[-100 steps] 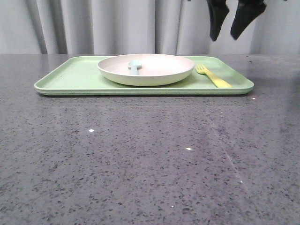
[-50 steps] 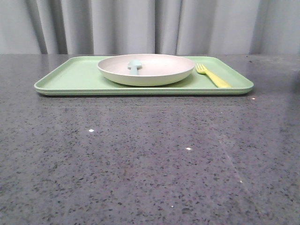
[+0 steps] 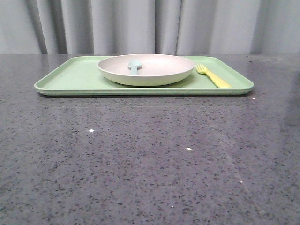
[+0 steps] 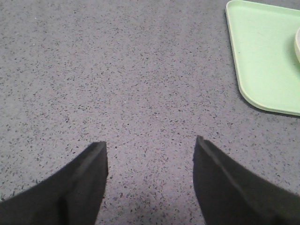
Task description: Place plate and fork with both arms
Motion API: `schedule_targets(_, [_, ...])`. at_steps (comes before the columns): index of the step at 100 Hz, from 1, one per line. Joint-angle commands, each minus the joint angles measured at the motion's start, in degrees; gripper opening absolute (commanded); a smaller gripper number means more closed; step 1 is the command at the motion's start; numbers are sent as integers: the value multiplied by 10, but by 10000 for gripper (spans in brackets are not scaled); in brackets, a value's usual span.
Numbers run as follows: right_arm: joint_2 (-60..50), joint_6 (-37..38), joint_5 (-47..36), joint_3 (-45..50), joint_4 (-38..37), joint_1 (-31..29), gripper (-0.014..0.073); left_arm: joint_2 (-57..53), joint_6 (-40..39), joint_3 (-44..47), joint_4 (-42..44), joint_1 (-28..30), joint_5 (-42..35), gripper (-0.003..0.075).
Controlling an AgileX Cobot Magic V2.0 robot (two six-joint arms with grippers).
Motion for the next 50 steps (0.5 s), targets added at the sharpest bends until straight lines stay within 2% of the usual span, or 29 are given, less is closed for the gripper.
schedule_targets(1, [-47,31,-34,30,-49,-4,333,2,-6,-14,5,1,-37,399])
schedule_targets(24, [-153,59,-34,135,-71,-4,333,2,-6,-14,5,1,-37,399])
schedule_targets(50, [-249,61,-13,194,-71,-4,333,2,-6,-14,5,1,-37,399])
